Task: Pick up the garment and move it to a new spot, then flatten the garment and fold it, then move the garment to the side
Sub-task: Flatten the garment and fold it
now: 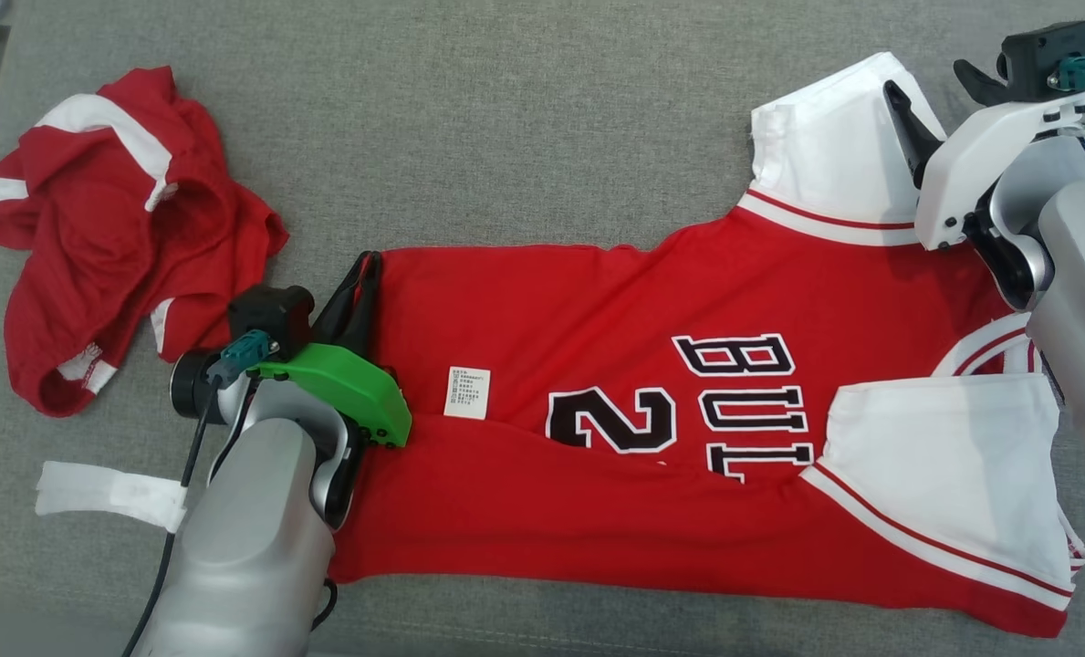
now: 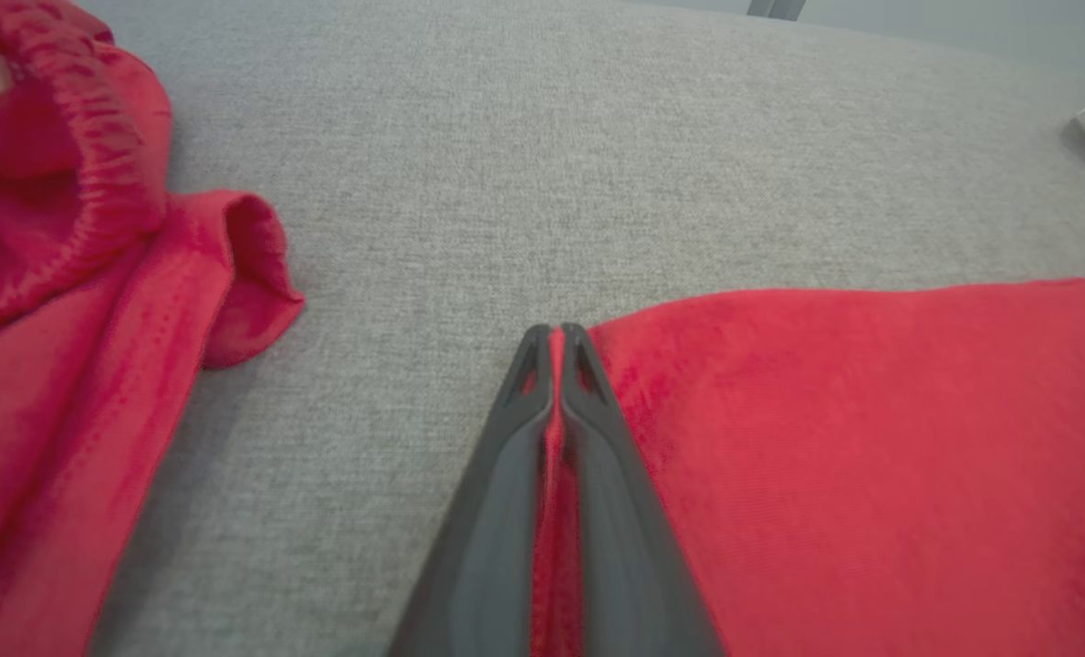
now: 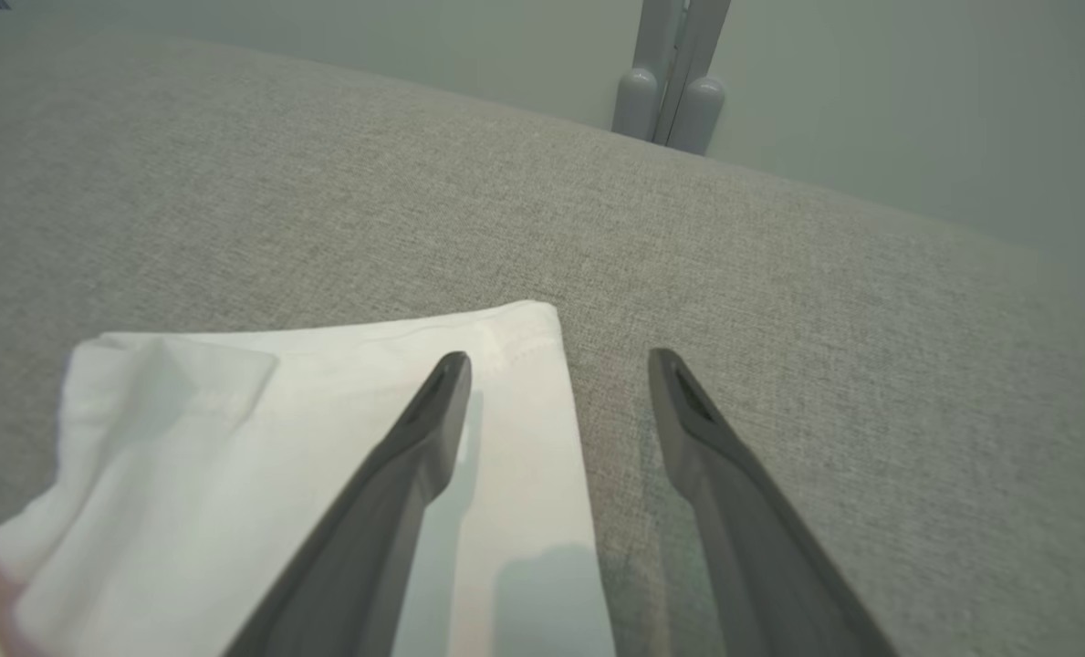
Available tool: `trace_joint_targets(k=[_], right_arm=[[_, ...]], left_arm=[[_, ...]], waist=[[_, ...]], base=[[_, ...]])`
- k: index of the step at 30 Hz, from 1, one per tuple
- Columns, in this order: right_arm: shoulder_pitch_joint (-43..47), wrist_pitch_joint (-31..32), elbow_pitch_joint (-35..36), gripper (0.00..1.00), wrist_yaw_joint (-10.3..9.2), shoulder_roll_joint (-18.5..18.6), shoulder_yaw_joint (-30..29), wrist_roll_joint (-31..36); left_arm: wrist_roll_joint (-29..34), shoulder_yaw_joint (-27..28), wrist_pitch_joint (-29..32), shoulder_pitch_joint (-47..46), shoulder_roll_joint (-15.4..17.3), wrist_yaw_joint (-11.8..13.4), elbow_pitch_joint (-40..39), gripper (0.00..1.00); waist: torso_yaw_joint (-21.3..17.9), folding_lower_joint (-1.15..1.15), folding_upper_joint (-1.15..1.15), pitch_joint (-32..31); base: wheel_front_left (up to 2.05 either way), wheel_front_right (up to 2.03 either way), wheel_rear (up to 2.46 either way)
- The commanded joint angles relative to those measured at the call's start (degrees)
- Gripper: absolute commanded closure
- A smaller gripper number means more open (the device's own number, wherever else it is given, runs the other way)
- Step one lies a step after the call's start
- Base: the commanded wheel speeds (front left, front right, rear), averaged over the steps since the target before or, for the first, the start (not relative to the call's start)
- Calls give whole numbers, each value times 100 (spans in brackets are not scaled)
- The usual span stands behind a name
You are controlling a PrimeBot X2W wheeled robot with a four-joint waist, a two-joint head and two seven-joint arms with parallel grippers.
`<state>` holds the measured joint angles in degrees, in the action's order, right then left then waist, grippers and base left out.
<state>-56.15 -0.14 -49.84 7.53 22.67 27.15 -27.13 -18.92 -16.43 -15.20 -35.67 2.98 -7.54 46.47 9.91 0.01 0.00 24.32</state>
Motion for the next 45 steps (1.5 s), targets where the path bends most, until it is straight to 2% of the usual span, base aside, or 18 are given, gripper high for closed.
trace_joint_targets(k=[1,9,10,11,12,14,20,28,29,35,45], right_arm=[[-121,57,-109,0,-9,-14,55,-57],[-372,390,-684,0,-9,-105,304,-265],[-367,448,-747,4,-9,-109,348,-278],[-374,482,-795,18,-9,-116,383,-316],[-376,537,-848,40,-9,-122,417,-351],[-368,602,-906,100,-9,-130,492,-436],[-401,465,-885,100,-10,-72,627,-597],[-329,-370,-675,100,-9,-40,813,-760],[-234,-613,-608,100,-9,5,853,-848],[220,-1183,-379,100,-9,112,1011,-1128],[1168,-1499,289,100,-9,295,994,-1534]], left_arm=[[-89,-67,13,-68,3,12,17,100],[-335,-387,12,-175,-8,12,-131,100],[-368,-423,12,-176,-7,12,-157,100],[-401,-462,12,-176,-8,12,-177,100],[-418,-497,12,-173,-8,12,-196,100],[-452,-532,12,-176,-8,12,-224,100],[-463,-512,12,-138,-7,12,-268,100],[-359,-335,8,66,-2,12,-505,100],[-319,-307,8,154,-2,12,-507,100],[-258,-141,8,468,145,12,-511,100],[-152,102,8,898,373,12,-649,100]], waist=[[83,-1,0,81],[223,-1,0,189],[238,-1,0,193],[252,-1,0,196],[265,-1,0,193],[285,-1,0,187],[277,-1,0,146],[165,-1,0,-130],[126,-1,0,-268],[-70,-1,0,-719],[-435,-1,0,-1268]], base=[[0,0,0],[0,0,0],[0,0,0],[0,0,0],[0,0,0],[0,0,0],[0,0,0],[0,0,0],[0,0,0],[0,0,0],[0,0,0]])
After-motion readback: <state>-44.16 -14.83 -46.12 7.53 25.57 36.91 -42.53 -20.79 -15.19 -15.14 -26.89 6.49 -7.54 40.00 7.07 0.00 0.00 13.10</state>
